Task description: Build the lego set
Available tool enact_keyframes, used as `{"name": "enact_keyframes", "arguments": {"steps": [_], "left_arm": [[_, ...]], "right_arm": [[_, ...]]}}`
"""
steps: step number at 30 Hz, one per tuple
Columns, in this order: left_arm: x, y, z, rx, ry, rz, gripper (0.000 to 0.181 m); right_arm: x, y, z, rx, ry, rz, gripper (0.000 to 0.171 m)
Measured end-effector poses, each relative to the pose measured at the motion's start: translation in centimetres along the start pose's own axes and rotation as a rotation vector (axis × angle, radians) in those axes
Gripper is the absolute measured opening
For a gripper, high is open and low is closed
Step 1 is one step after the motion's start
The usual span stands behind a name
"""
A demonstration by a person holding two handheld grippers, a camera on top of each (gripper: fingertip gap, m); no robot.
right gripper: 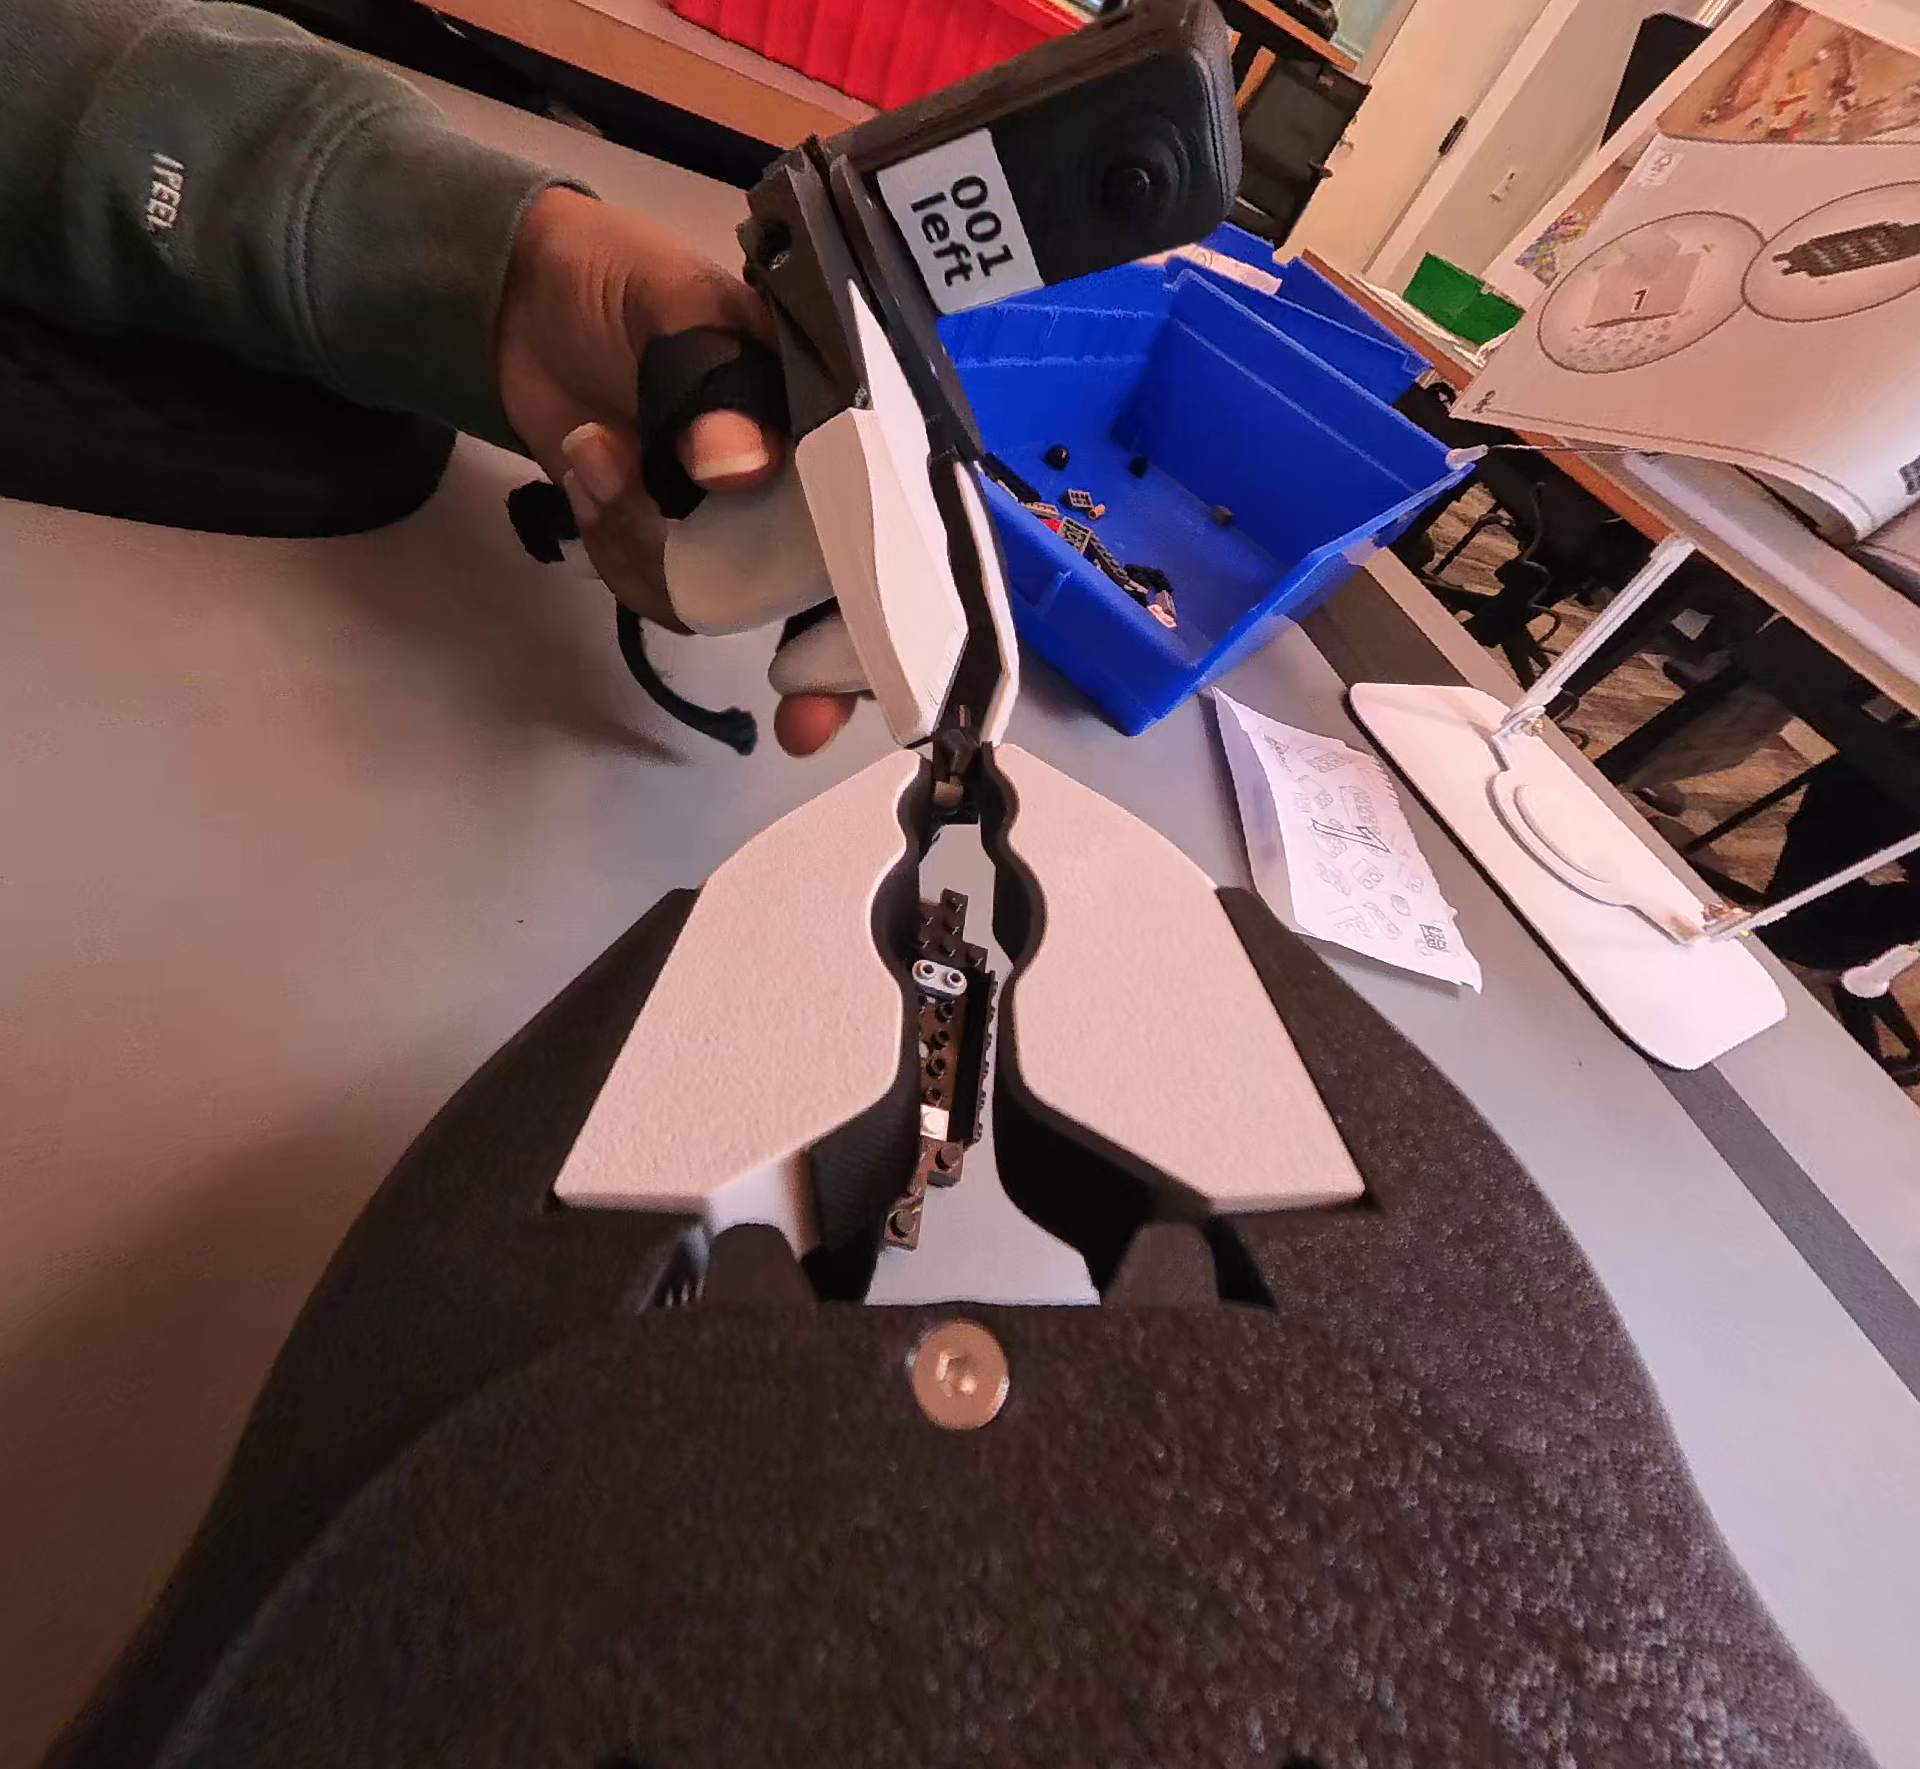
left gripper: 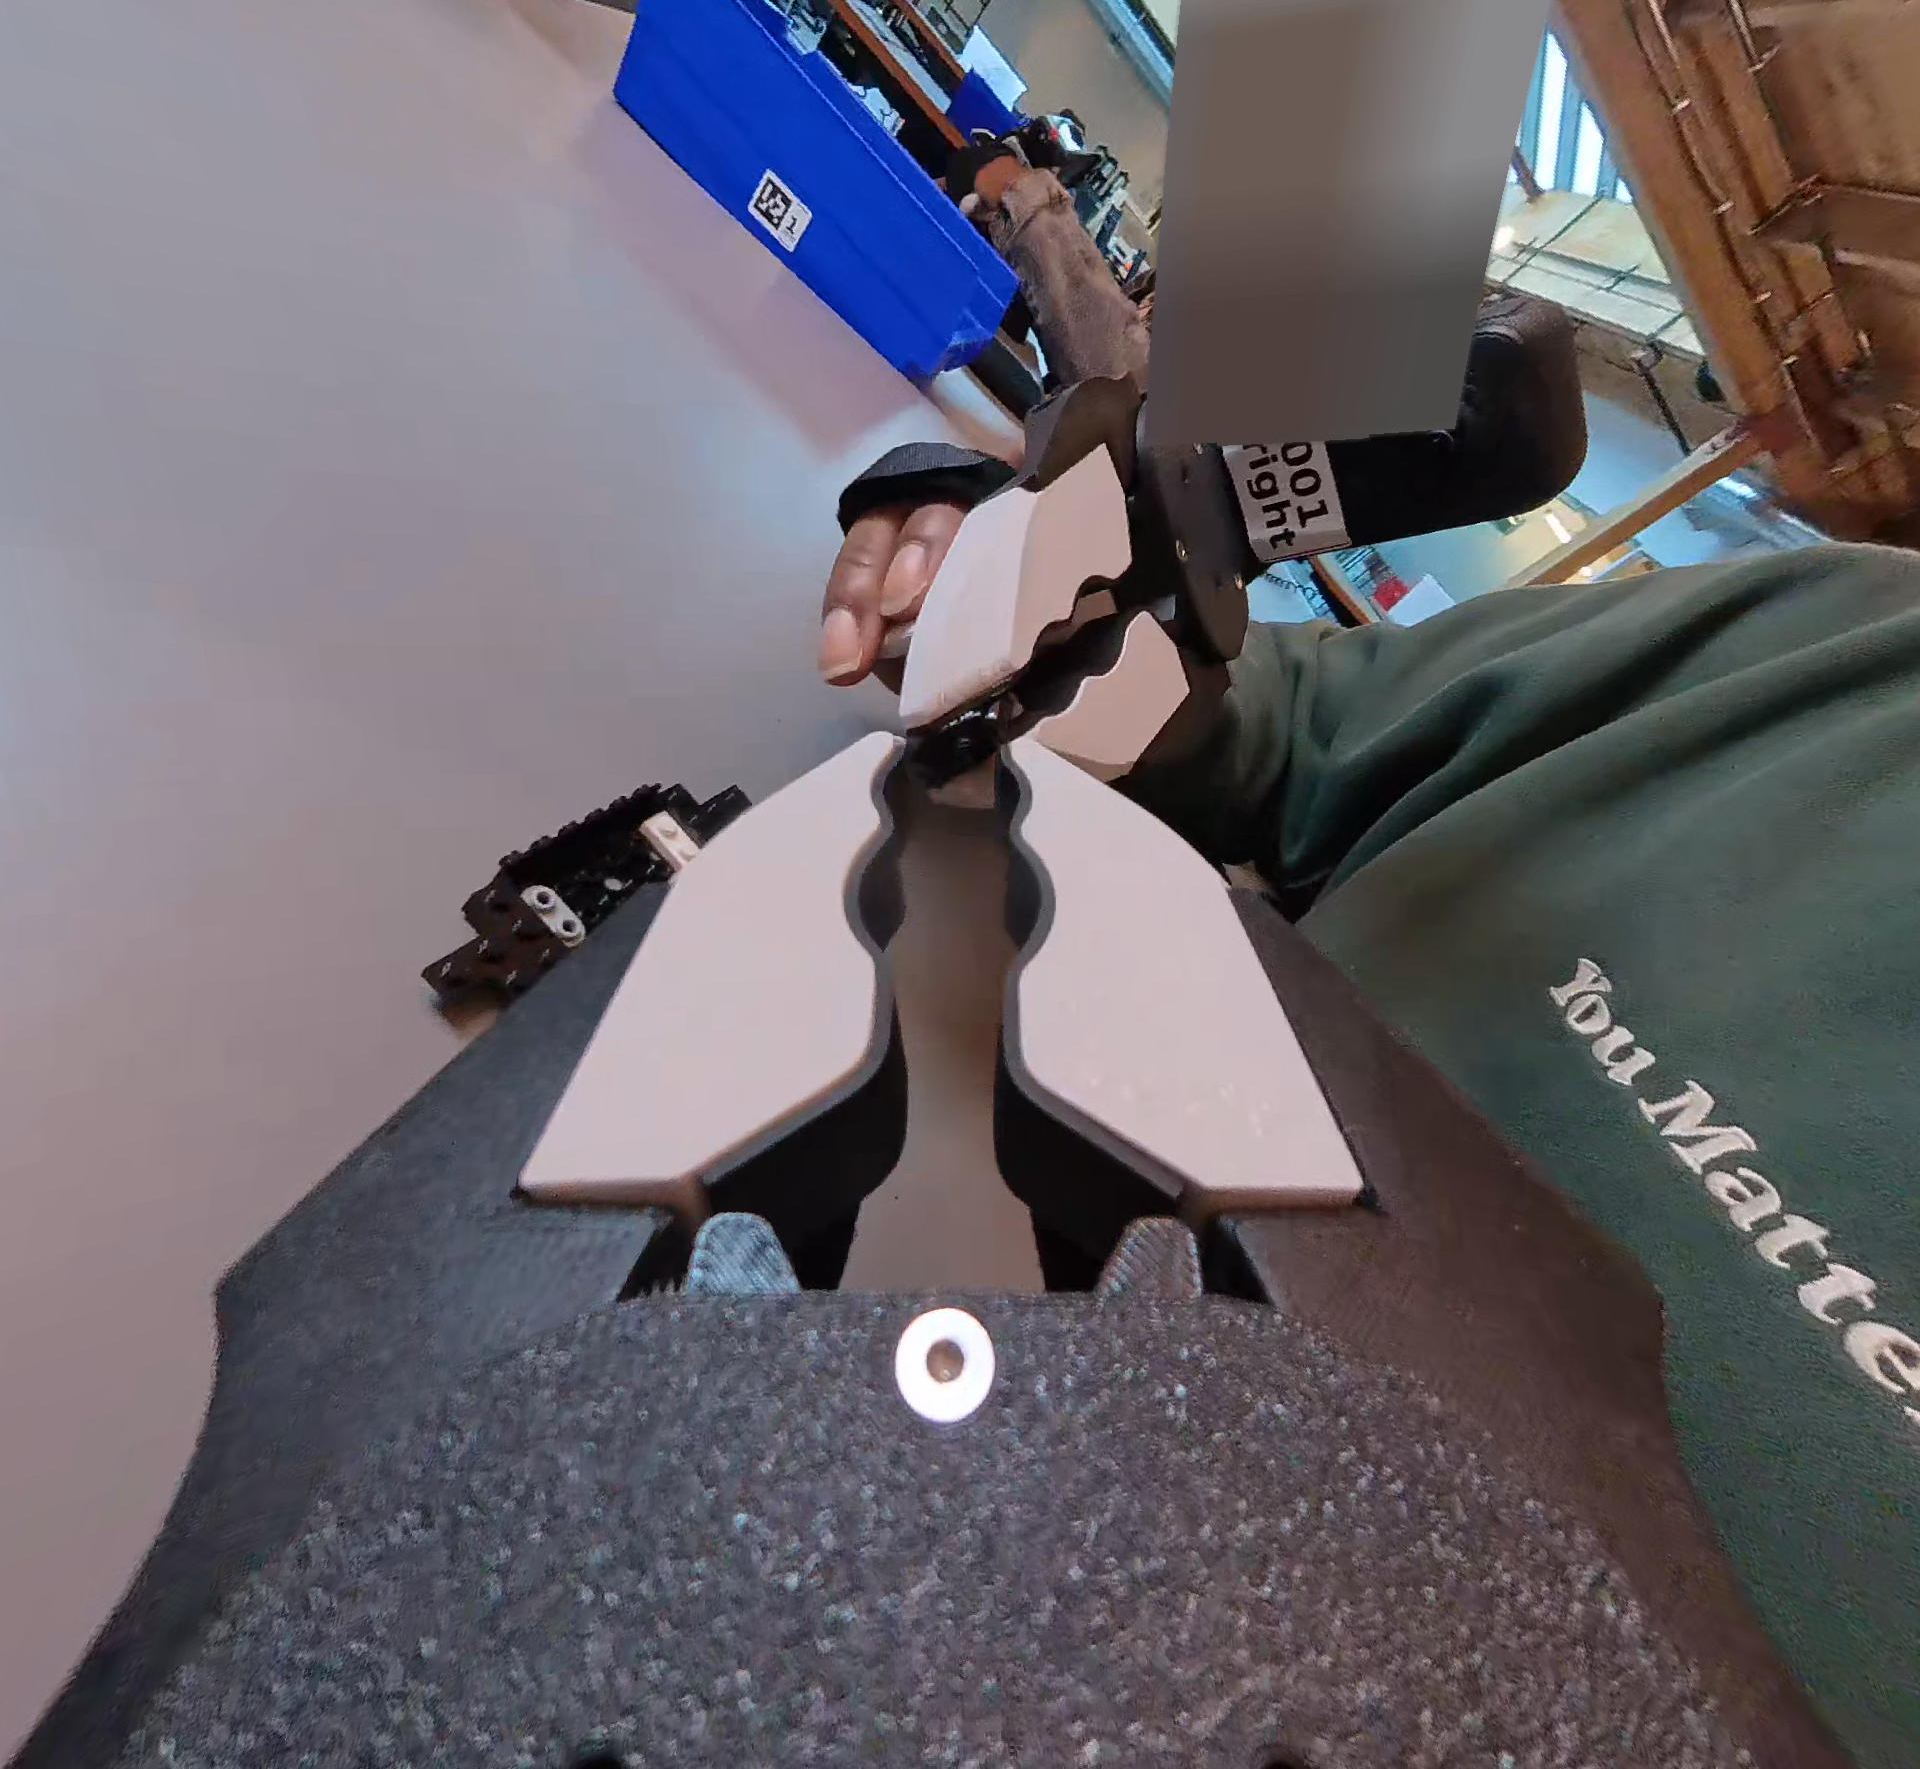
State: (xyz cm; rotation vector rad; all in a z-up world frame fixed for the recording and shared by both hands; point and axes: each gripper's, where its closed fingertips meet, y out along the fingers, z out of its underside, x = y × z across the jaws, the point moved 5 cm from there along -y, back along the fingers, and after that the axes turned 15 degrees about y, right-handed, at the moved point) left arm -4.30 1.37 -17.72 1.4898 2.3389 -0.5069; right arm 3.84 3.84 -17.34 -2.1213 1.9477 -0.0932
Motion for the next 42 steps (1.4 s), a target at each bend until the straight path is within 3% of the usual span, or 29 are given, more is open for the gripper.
{"name": "enact_keyframes", "arguments": {"steps": [1, 2, 8, 12, 13, 17, 23, 28, 31, 34, 37, 39, 42], "left_arm": [[0.0, 0.0, -0.1, -0.001, 0.001, -0.002, 0.013], [-0.1, -0.2, -0.2, -0.017, -0.001, 0.015, 0.0], [0.7, -1.1, -0.7, -0.084, -0.066, 0.0, 0.001], [-0.1, -0.6, -0.9, -0.053, 0.087, -0.043, 0.006], [-0.3, -0.3, -0.8, -0.042, 0.081, -0.036, 0.016], [-0.2, 0.3, -0.4, -0.083, -0.078, 0.019, 0.021], [0.1, 0.8, -0.1, -0.108, -0.162, 0.028, 0.02], [-0.1, 0.3, -0.5, -0.091, -0.14, 0.052, 0.018], [1.1, -2.5, -2.7, -0.127, 0.001, -0.129, 0.018], [4.3, -8.5, -5.6, -0.107, 0.239, -0.612, 0.018], [7.5, -13.8, -5.6, 0.125, 0.361, -1.085, 0.017], [8.6, -14.8, -4.7, 0.245, 0.335, -1.174, 0.045], [9.0, -14.9, -4.1, 0.29, 0.354, -1.225, 0.064]], "right_arm": [[-0.1, 0.0, -0.1, -0.005, 0.012, 0.002, 0.009], [-0.3, -0.1, 0.0, -0.004, 0.03, 0.01, 0.008], [-1.0, -0.6, -0.4, -0.05, 0.18, -0.047, 0.008], [-1.0, -0.6, -0.6, -0.075, 0.312, -0.128, 0.008], [-1.0, -0.6, -0.6, -0.077, 0.304, -0.125, 0.008], [-0.7, -0.3, -0.4, -0.044, 0.182, -0.061, 0.008], [0.3, 0.2, -0.1, 0.019, -0.09, 0.058, 0.008], [0.5, 0.2, -0.7, -0.002, -0.14, 0.098, 0.011], [-0.7, -1.0, -1.5, -0.042, -0.114, 0.156, 0.014], [-3.0, -2.3, -1.6, -0.056, 0.049, 0.182, 0.019], [-4.9, -2.7, -0.1, 0.033, 0.16, 0.194, 0.024], [-5.4, -2.5, 1.2, 0.112, 0.216, 0.166, 0.03], [-5.1, -2.2, 2.0, 0.16, 0.272, 0.112, 0.037]]}}
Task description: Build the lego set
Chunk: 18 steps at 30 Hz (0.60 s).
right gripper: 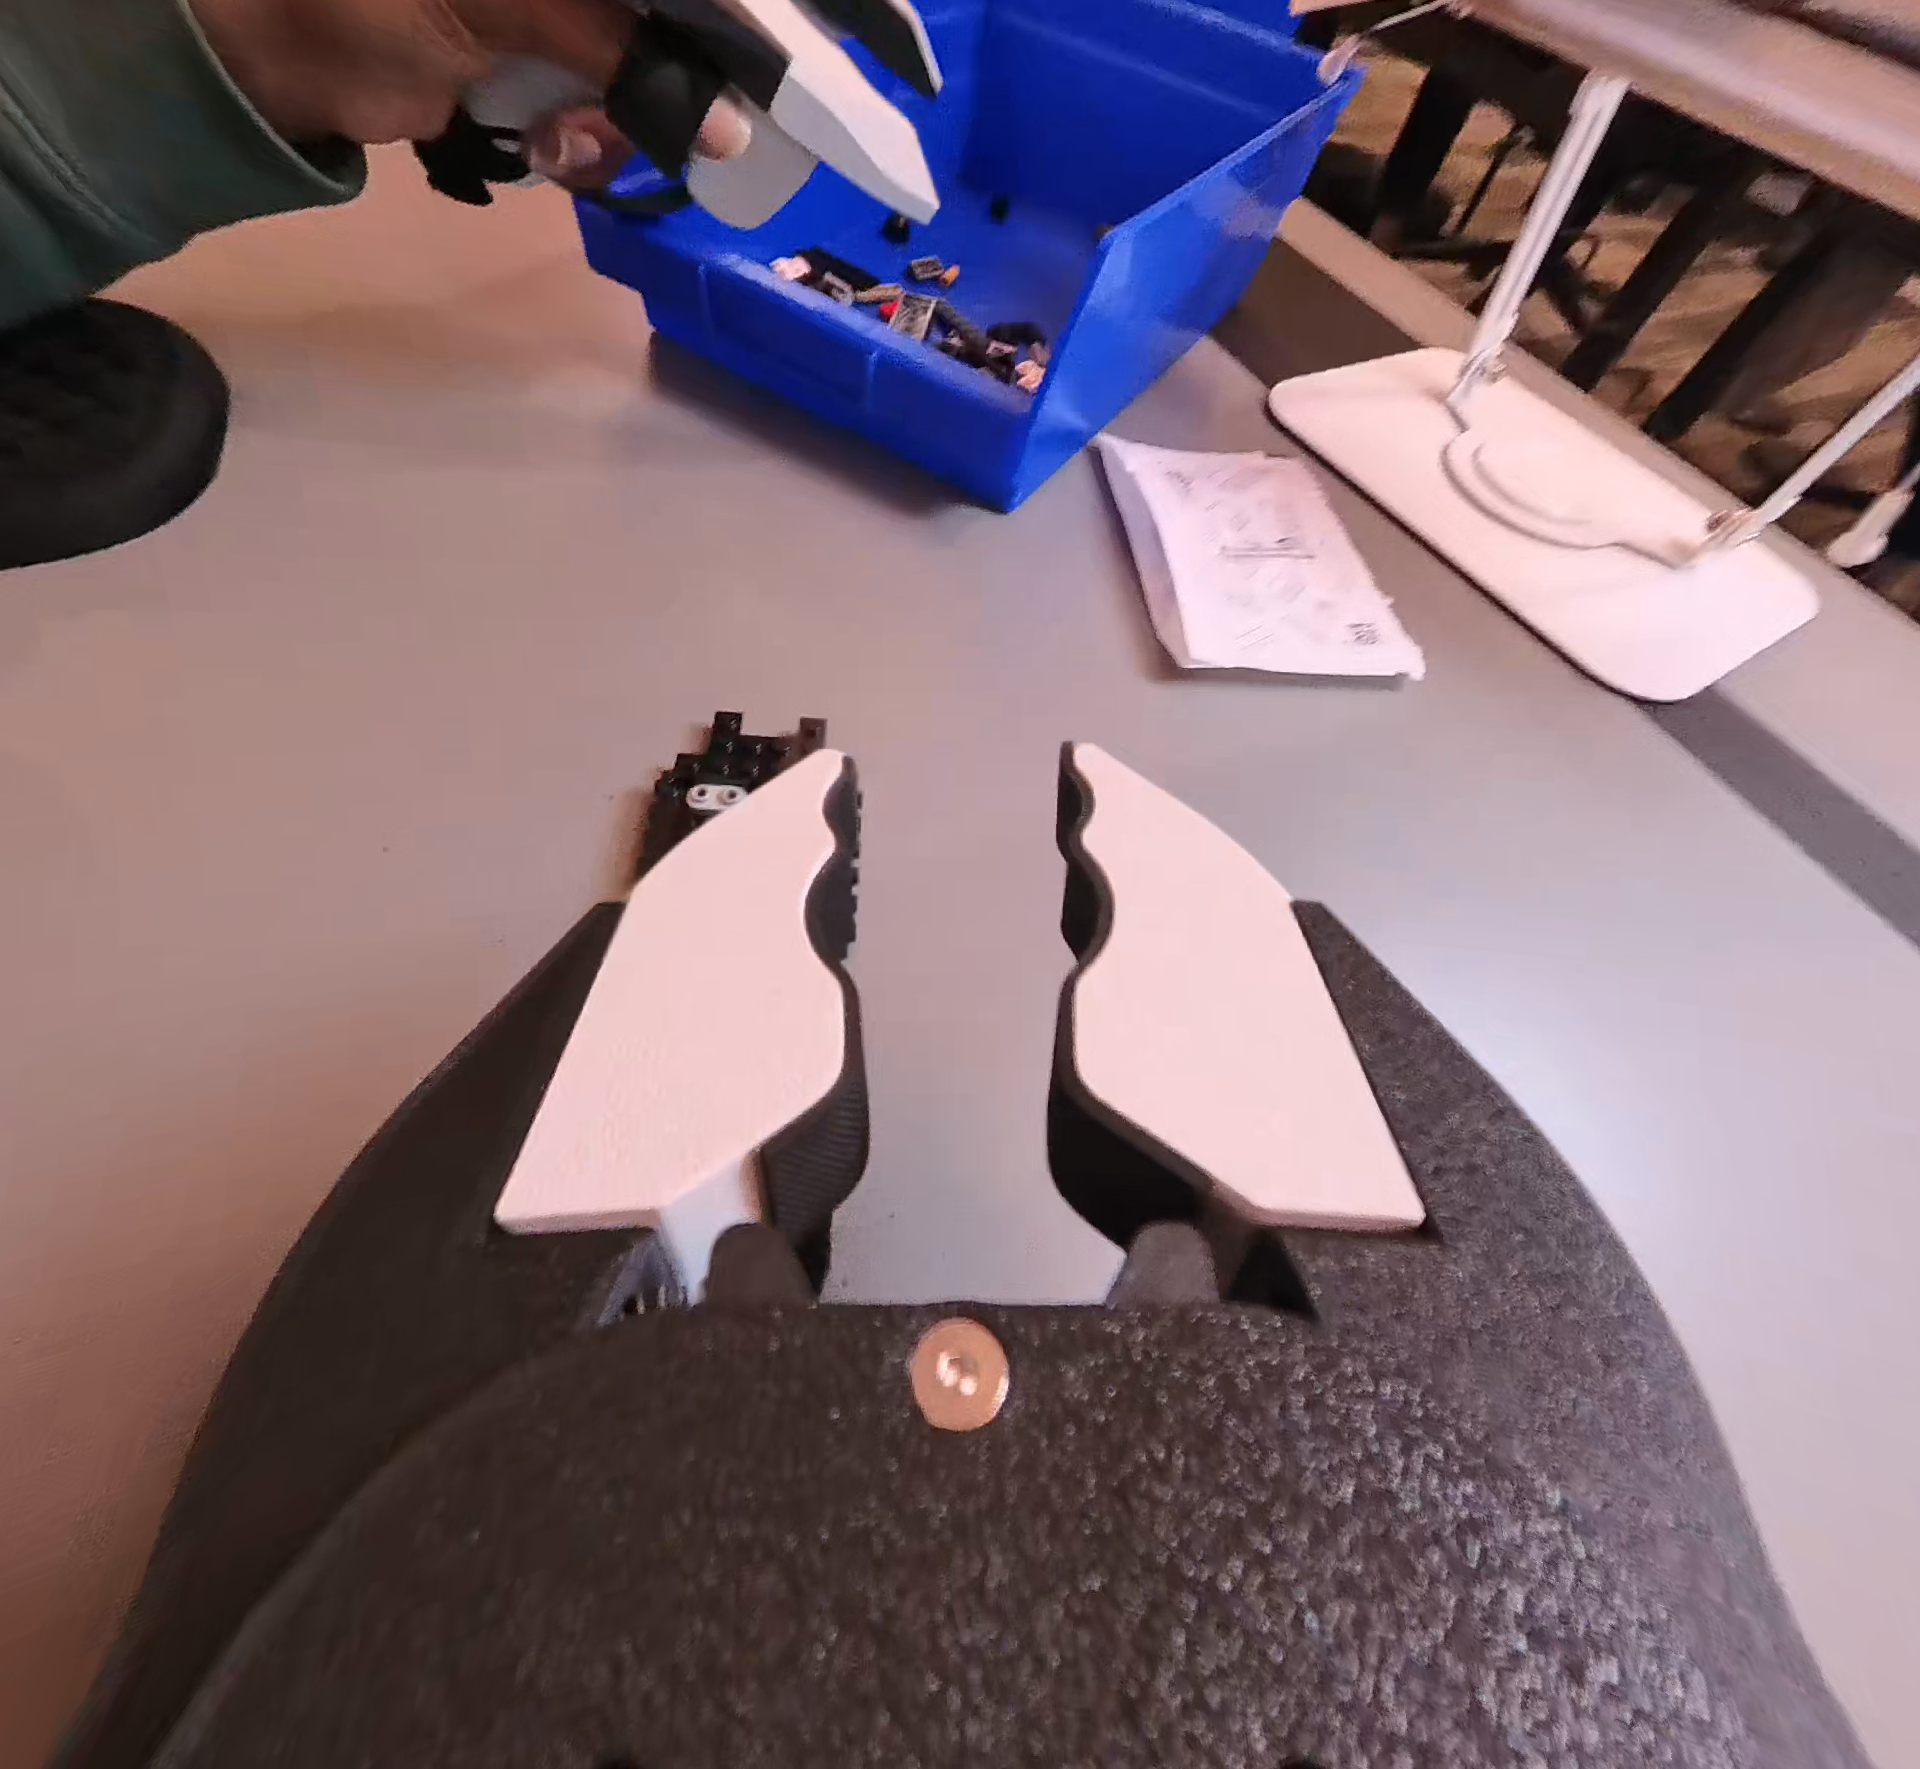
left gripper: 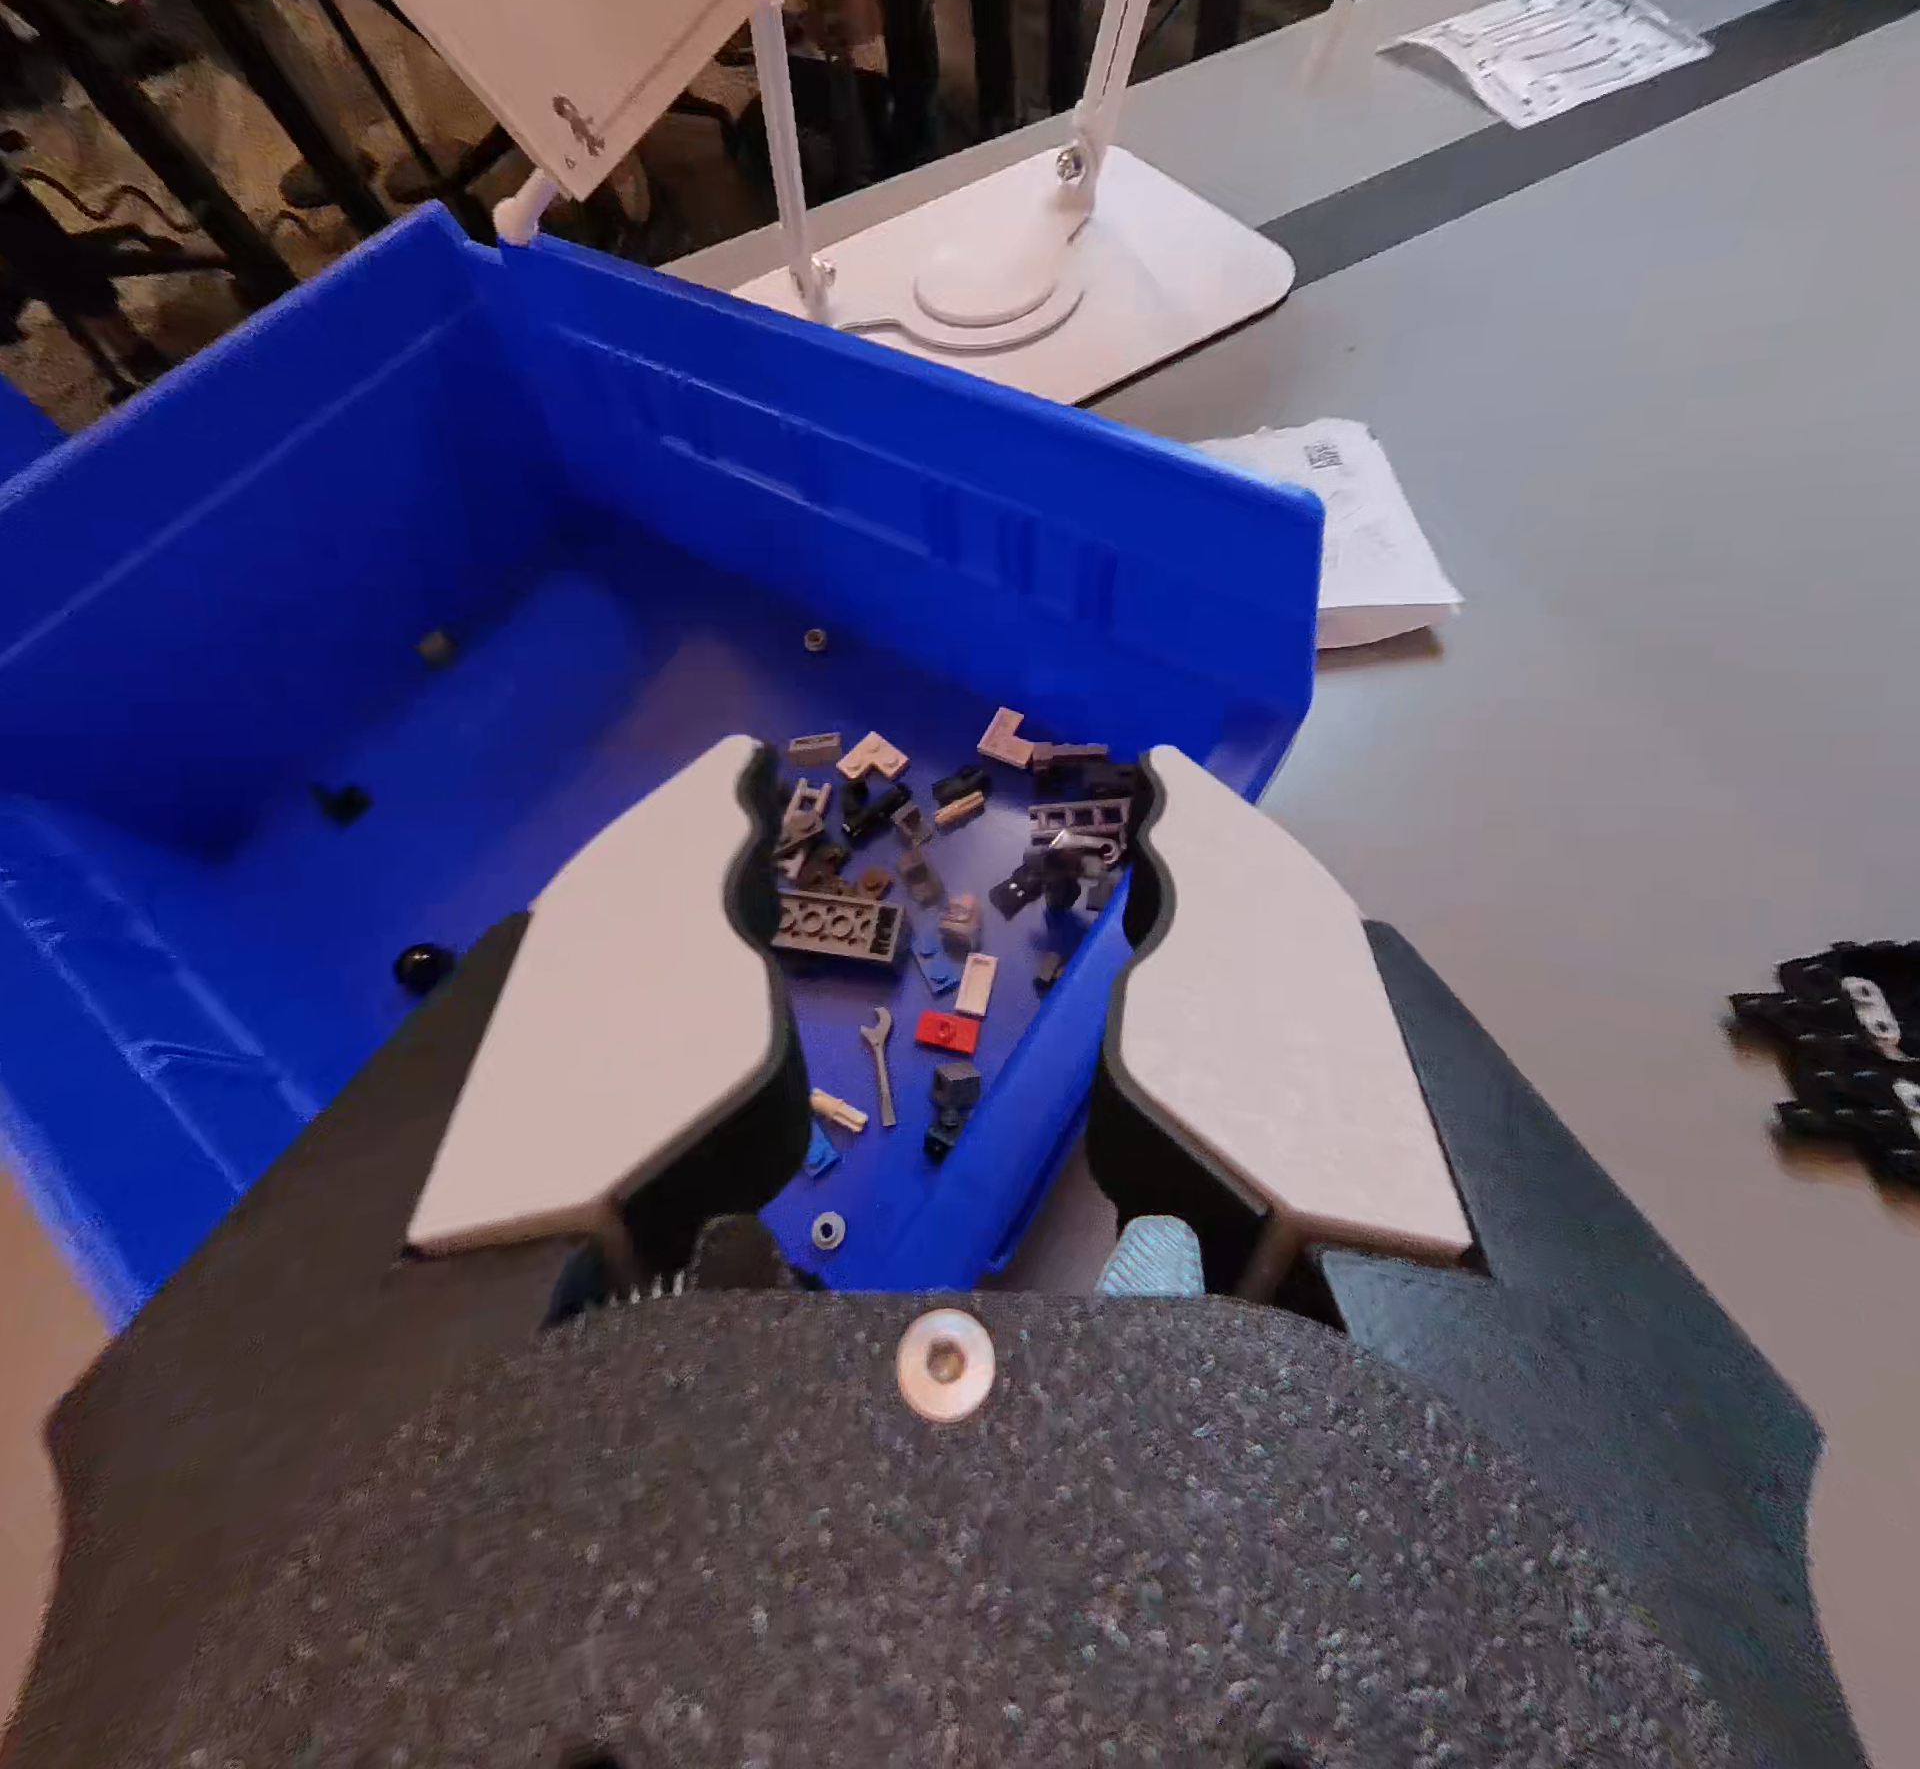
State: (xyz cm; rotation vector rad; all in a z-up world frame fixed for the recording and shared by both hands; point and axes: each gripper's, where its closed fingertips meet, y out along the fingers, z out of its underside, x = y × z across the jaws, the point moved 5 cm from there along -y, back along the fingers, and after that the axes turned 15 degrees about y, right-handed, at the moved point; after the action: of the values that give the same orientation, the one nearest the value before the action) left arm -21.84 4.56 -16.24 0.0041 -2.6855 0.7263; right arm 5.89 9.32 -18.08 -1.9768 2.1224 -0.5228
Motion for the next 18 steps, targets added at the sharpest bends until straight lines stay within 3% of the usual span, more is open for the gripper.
{"name": "enact_keyframes", "arguments": {"steps": [5, 8, 9, 12, 15, 17, 18], "left_arm": [[-1.2, -0.4, -0.6, -0.058, 0.091, 0.039, 0.066], [-4.9, -1.5, -2.0, -0.197, 0.189, 0.22, 0.053], [-6.5, -1.8, -2.2, -0.228, 0.208, 0.305, 0.05], [-11.0, -1.8, -1.6, -0.22, 0.258, 0.523, 0.059], [-14.1, -0.9, 0.1, -0.149, 0.363, 0.637, 0.068], [-15.3, -0.6, 1.0, -0.114, 0.427, 0.675, 0.069], [-15.7, -0.6, 1.4, -0.108, 0.446, 0.695, 0.069]], "right_arm": [[0.5, 0.5, 1.1, 0.1, -0.019, -0.027, 0.043], [1.1, 0.8, 2.5, 0.239, 0.011, -0.094, 0.05], [1.4, 0.8, 3.2, 0.301, 0.041, -0.129, 0.059], [2.2, 0.8, 5.1, 0.478, 0.092, -0.169, 0.071], [2.6, 1.4, 6.1, 0.55, -0.006, -0.105, 0.062], [2.8, 1.6, 5.9, 0.535, -0.034, -0.097, 0.034], [2.8, 1.6, 5.9, 0.529, -0.046, -0.102, 0.034]]}}
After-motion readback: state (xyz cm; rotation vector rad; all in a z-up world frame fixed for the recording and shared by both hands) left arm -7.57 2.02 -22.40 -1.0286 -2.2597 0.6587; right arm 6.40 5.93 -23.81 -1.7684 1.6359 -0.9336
